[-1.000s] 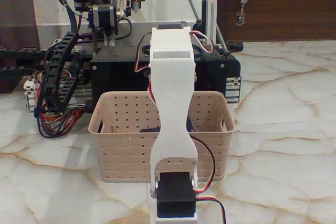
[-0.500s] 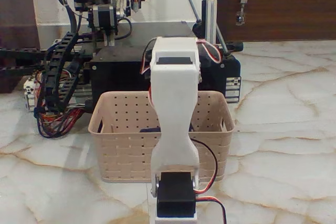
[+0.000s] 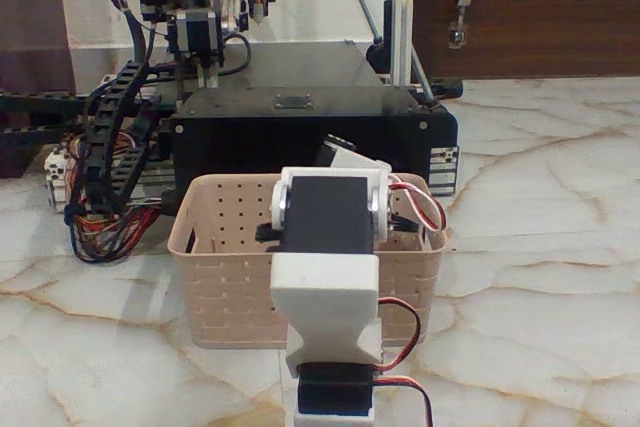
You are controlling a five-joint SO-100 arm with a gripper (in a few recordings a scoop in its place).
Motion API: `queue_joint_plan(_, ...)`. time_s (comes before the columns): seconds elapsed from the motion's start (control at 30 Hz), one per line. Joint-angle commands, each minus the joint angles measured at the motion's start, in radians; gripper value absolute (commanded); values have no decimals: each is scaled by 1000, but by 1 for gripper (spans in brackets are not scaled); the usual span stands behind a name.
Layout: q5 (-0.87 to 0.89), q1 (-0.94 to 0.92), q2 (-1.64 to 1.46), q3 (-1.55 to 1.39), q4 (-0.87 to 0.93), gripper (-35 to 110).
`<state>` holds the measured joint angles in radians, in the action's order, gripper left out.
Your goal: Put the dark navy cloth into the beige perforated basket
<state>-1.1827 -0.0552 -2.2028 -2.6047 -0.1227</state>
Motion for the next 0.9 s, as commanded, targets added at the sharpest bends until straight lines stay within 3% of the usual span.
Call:
queue_joint_plan(0.0,-57,2,-52,-31,-57,0)
queue_joint_plan(0.23,-137,-5,-153,-190,-184,0)
queue_joint_plan(0.3,-161,-6,-170,-293,-318,0)
queue_joint_plan(0.53,-334,-37,-207,-477,-508,0)
queue_joint_plan(0.87,-430,-51,-207,-477,-511,0)
